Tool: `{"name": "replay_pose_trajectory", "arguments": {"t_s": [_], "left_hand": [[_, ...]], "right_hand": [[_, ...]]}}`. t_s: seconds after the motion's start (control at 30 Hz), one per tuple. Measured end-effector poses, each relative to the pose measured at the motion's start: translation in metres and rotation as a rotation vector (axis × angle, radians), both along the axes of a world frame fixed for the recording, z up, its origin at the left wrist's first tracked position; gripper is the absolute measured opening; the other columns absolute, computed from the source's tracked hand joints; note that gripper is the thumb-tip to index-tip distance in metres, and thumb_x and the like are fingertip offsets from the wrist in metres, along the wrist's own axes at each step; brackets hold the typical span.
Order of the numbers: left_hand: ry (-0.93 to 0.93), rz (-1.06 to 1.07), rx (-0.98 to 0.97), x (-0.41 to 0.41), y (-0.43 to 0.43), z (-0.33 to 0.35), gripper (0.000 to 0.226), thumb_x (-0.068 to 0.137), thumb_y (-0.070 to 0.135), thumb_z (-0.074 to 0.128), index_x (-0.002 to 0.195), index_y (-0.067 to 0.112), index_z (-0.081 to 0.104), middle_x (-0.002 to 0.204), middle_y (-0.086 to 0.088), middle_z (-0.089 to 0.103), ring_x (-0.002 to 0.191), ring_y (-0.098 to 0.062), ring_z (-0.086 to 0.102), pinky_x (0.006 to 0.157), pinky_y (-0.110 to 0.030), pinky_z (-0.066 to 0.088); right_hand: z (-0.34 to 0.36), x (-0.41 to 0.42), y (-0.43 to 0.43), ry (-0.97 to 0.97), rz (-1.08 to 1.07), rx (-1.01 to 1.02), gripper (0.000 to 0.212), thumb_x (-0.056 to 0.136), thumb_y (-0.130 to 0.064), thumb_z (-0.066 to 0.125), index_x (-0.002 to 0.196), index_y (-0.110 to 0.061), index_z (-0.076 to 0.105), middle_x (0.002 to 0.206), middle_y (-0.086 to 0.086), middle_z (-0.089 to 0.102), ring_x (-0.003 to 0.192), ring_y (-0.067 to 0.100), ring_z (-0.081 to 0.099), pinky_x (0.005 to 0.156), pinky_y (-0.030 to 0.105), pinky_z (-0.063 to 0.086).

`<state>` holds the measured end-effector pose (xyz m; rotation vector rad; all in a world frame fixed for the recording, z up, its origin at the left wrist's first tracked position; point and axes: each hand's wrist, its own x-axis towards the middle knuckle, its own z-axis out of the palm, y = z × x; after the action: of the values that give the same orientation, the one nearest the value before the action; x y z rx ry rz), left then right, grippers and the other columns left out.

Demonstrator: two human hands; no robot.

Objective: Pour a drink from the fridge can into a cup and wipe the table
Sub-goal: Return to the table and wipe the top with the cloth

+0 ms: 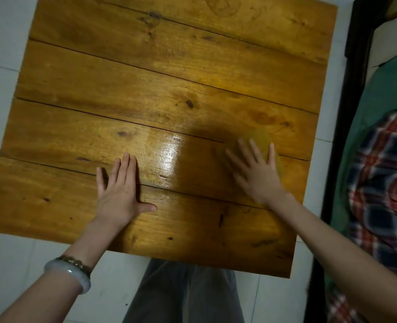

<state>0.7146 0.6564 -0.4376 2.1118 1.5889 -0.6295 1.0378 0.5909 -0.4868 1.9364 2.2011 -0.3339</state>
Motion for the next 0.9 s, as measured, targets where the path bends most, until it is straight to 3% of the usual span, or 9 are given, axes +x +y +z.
{"name": "replay_pose_trajectory", "arguments": {"t_s": [0.13,0.23,0.3,0.4,0.57,0.7,0.73,0.8,0.9], "left_hand": [[0.009,0.002,-0.007,0.002,0.0,0.001,0.137,0.054,0.07,0.069,0.148,0.014,-0.015,0.156,-0.001,-0.016,0.143,-0.019,-0.014,0.111,-0.05,-0.014],[0.01,0.009,-0.009,0.001,-0.001,0.001,0.138,0.052,0.07,0.069,0.148,0.015,-0.014,0.156,0.0,-0.016,0.143,-0.018,-0.013,0.111,-0.05,-0.015],[0.008,0.014,-0.012,0.002,0.0,0.001,0.139,0.051,0.07,0.07,0.148,0.015,-0.013,0.156,0.0,-0.015,0.143,-0.017,-0.013,0.112,-0.05,-0.014],[0.01,0.02,-0.004,0.002,-0.001,0.002,0.139,0.051,0.07,0.071,0.148,0.016,-0.012,0.157,0.001,-0.013,0.144,-0.017,-0.011,0.112,-0.051,-0.013],[-0.005,0.043,-0.002,0.005,0.0,0.004,0.136,0.055,0.067,0.072,0.148,0.016,-0.011,0.157,-0.001,-0.011,0.144,-0.018,-0.01,0.111,-0.05,-0.014],[-0.209,0.039,0.087,0.019,-0.009,0.01,0.109,0.075,0.052,0.068,0.15,0.011,0.001,0.158,-0.008,0.003,0.145,-0.022,-0.003,0.115,-0.043,-0.005],[-0.319,0.052,0.097,0.026,-0.013,0.014,0.098,0.08,0.047,0.065,0.149,0.01,0.007,0.157,-0.008,0.01,0.145,-0.022,0.002,0.116,-0.04,0.0],[-0.518,0.168,0.063,0.044,-0.022,0.02,0.079,0.086,0.04,0.06,0.148,0.012,0.018,0.152,-0.007,0.025,0.14,-0.02,0.018,0.114,-0.036,0.015],[-0.643,0.401,-0.028,0.074,-0.032,0.021,0.065,0.086,0.038,0.061,0.141,0.013,0.036,0.135,-0.006,0.047,0.123,-0.017,0.044,0.104,-0.036,0.039]], "right_hand": [[0.0,-0.024,0.082,0.033,-0.327,0.05,0.06,0.09,-0.054,0.012,0.147,-0.035,0.015,0.157,0.006,0.013,0.144,0.033,0.01,0.104,0.071,0.001],[-0.003,-0.077,0.105,0.067,-0.346,0.09,0.061,0.089,-0.055,0.013,0.145,-0.036,0.024,0.156,0.007,0.02,0.143,0.033,0.017,0.105,0.068,-0.001],[-0.003,-0.109,0.09,0.085,-0.206,0.112,0.057,0.09,-0.053,0.02,0.143,-0.035,0.031,0.153,0.008,0.028,0.141,0.033,0.024,0.106,0.069,0.006],[-0.003,-0.132,0.041,0.142,-0.04,0.101,0.056,0.093,-0.054,0.026,0.145,-0.035,0.026,0.155,0.006,0.023,0.143,0.032,0.019,0.107,0.069,0.008],[0.004,-0.134,-0.019,0.182,-0.289,0.006,0.061,0.091,-0.058,0.028,0.147,-0.033,0.023,0.156,0.005,0.018,0.144,0.03,0.01,0.108,0.067,-0.001],[0.026,-0.138,-0.006,0.437,-0.413,-0.113,0.068,0.087,-0.063,0.019,0.147,-0.033,0.018,0.158,0.001,0.001,0.144,0.024,-0.01,0.108,0.057,-0.019],[0.032,-0.134,-0.003,0.512,-0.454,-0.109,0.066,0.087,-0.06,0.021,0.146,-0.03,0.024,0.158,0.002,0.003,0.144,0.023,-0.007,0.111,0.054,-0.015],[0.04,-0.12,-0.002,0.59,-0.583,0.027,0.055,0.089,-0.044,0.036,0.135,-0.017,0.048,0.151,0.016,0.027,0.141,0.033,0.02,0.113,0.053,0.011],[0.043,-0.095,-0.008,0.494,-0.818,0.23,0.036,0.083,-0.015,0.055,0.116,-0.003,0.059,0.122,0.025,0.05,0.113,0.04,0.048,0.094,0.051,0.043]]}}
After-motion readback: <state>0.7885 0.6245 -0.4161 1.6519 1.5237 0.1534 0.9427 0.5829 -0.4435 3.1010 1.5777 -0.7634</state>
